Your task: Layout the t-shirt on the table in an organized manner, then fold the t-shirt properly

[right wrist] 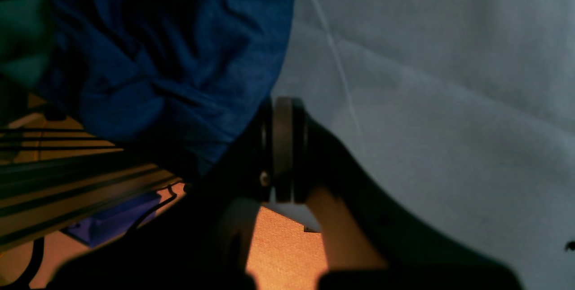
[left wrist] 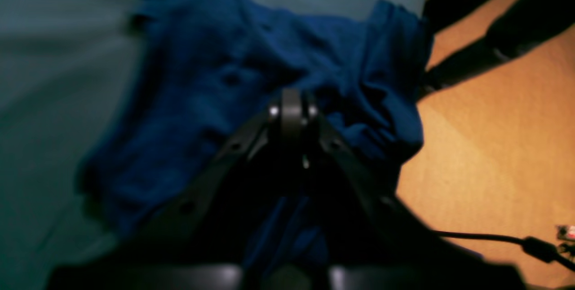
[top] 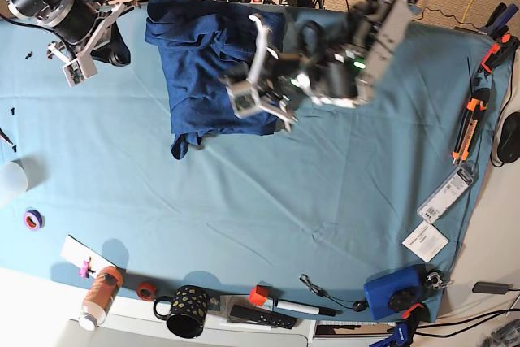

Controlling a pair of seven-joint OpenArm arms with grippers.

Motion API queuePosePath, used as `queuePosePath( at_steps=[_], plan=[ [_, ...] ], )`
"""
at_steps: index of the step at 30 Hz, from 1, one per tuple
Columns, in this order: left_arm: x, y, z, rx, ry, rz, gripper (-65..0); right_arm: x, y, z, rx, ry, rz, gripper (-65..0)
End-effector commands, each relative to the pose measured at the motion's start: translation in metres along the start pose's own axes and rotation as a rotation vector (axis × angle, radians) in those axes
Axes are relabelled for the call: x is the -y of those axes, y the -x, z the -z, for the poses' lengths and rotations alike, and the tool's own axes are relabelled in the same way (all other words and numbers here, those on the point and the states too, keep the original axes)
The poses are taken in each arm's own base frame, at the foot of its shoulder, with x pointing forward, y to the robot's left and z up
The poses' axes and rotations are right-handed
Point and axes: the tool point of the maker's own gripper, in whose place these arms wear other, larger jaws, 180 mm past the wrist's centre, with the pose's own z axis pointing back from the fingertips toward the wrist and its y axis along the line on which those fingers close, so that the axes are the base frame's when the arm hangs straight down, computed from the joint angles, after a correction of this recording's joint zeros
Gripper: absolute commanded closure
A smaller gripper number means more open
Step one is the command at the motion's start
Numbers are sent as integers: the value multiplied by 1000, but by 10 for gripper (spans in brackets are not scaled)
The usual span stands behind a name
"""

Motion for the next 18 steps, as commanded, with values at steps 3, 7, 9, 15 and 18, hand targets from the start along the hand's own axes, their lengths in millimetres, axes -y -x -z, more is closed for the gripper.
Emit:
queuePosePath(
  at_steps=[3, 7, 9, 15, 18],
  plan=[
    [-7, -6, 7, 9, -57, 22, 0, 3, 3, 3, 10, -13, 31, 0],
    [-15, 4, 12, -27, -98, -2, 0, 11, 52, 25, -78, -65, 227, 0],
    [-17, 6, 12, -32, -105, -15, 0, 13, 76, 35, -112, -107, 333, 0],
    [-17, 7, 13, -36, -104, -18, 0, 7, 47, 49, 64, -254, 468, 0],
    [-18, 9, 13, -44, -109, -27, 0, 10, 22, 50, 146, -282, 458, 0]
  ],
)
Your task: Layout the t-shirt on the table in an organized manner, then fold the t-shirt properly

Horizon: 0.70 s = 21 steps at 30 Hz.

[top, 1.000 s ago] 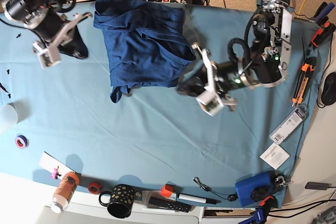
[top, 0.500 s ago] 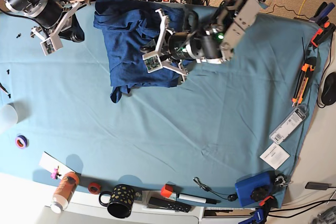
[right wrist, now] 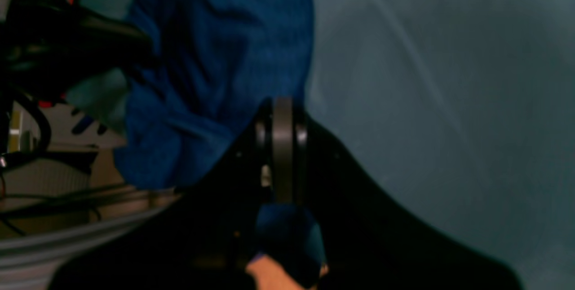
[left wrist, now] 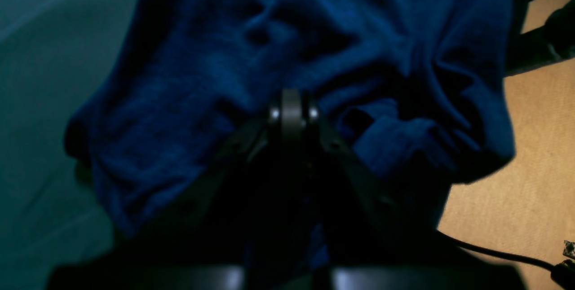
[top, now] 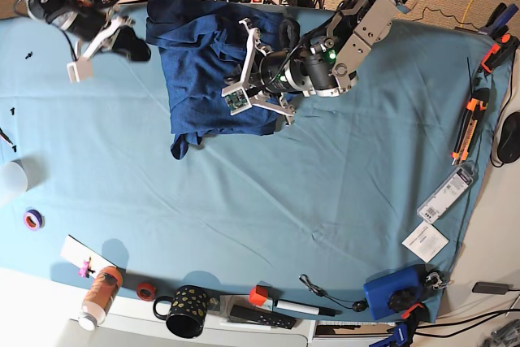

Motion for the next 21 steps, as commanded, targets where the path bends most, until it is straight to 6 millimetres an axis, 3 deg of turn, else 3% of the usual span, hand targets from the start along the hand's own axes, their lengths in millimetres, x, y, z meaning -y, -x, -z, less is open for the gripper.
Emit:
queuePosePath(
  at_steps=[1, 5, 11, 21],
  plan=[
    [-3, -14, -3, 44, -11, -5, 0, -3, -17, -2, 43, -10, -32, 0],
    [-2, -9, -2, 34, -17, -14, 0, -5, -35, 2, 84, -19, -58, 0],
    [1, -2, -1, 19, -22, -17, 0, -6, -40, 3, 95, -24, -64, 0],
    [1, -2, -1, 17, -22, -17, 0, -39, 2, 50, -128, -110, -146, 0]
  ],
)
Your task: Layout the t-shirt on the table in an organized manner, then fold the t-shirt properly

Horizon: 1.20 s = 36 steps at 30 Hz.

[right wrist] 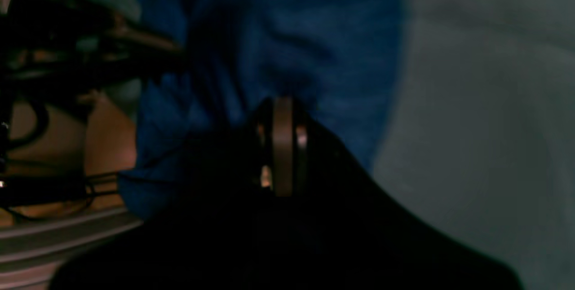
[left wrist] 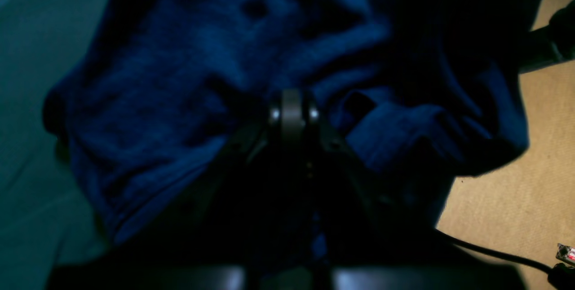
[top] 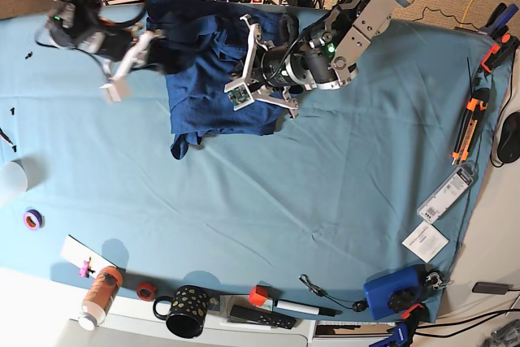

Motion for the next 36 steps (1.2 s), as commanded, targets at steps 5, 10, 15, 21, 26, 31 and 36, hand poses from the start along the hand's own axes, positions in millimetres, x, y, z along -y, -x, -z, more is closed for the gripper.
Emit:
queuePosePath(
  at_steps=[5, 10, 15, 21, 26, 31, 36],
  plan=[
    [-2, -14, -3, 43, -5, 11, 0, 5, 14, 5, -92, 58, -54, 0],
    [-8, -11, -3, 28, -36, 32, 0, 3, 42, -3, -146, 50, -18, 0],
    [-11, -11, -3, 27, -52, 16, 0, -11, 64, -17, -160, -25, 42, 0],
    [-12, -11, -3, 27, -57, 12, 0, -24, 67, -21, -132, -86, 82, 0],
    [-12, -11, -3, 26, -57, 12, 0, -38, 53, -21, -58, -168, 112, 0],
    [-12, -11, -3, 27, -57, 12, 0, -40, 59, -23, -64, -174, 125, 0],
    [-12, -11, -3, 28, -57, 12, 0, -57, 42, -27, 26, -273, 166, 0]
  ],
)
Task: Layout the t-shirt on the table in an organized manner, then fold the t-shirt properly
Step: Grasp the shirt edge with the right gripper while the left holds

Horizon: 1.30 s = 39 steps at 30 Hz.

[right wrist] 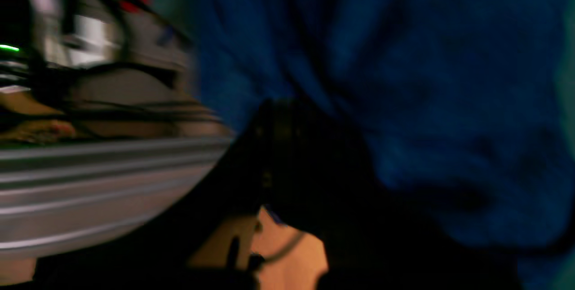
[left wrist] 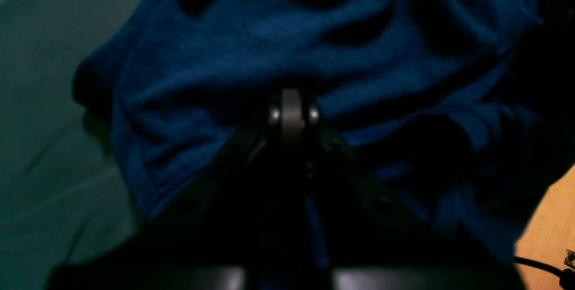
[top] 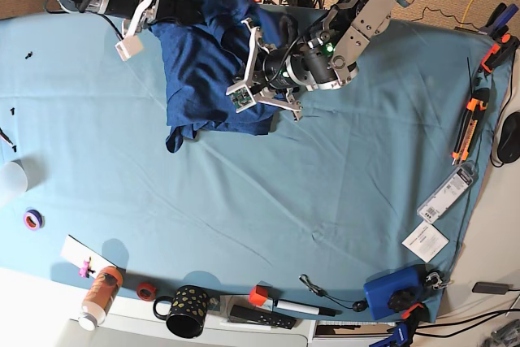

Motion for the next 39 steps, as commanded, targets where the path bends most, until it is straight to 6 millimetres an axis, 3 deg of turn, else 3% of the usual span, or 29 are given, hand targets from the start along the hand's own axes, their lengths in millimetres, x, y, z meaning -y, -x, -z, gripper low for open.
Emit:
queuePosePath(
  at_steps=[1, 12, 15, 19, 24, 27, 29, 31, 34, 39],
  plan=[
    [-3, -15, -3, 49, -7, 7, 0, -6, -9, -3, 30, -20, -17, 0],
    [-4, -19, -3, 63, -10, 11, 0, -25, -31, -1, 58, -40, -124, 0],
    [-12, -35, -9, 119, -53, 15, 0, -31, -52, -4, 96, -34, -195, 0],
    [-35, -63, -25, 193, -160, -13, 0, -27, -104, -18, 214, 13, -299, 0],
    [-53, -66, -38, 222, -190, -86, 0, 2, -163, -50, 314, 236, -421, -1],
    [-51, -66, -40, 235, -157, -116, -12, 35, -181, -73, 311, 437, -432, -262],
    [-50, -65, -40, 233, -149, -110, -79, 62, -180, -80, 293, 531, -350, -327],
    [-50, -64, -40, 233, -148, -112, -125, 80, -177, -74, 300, 523, -253, -352],
    [-49, -64, -40, 233, -146, -114, -147, 100, -163, -49, 265, 434, -126, -356],
    [-43, -69, -38, 249, -133, -123, -147, 106, -165, -11, 297, 205, 48, -356]
  ],
)
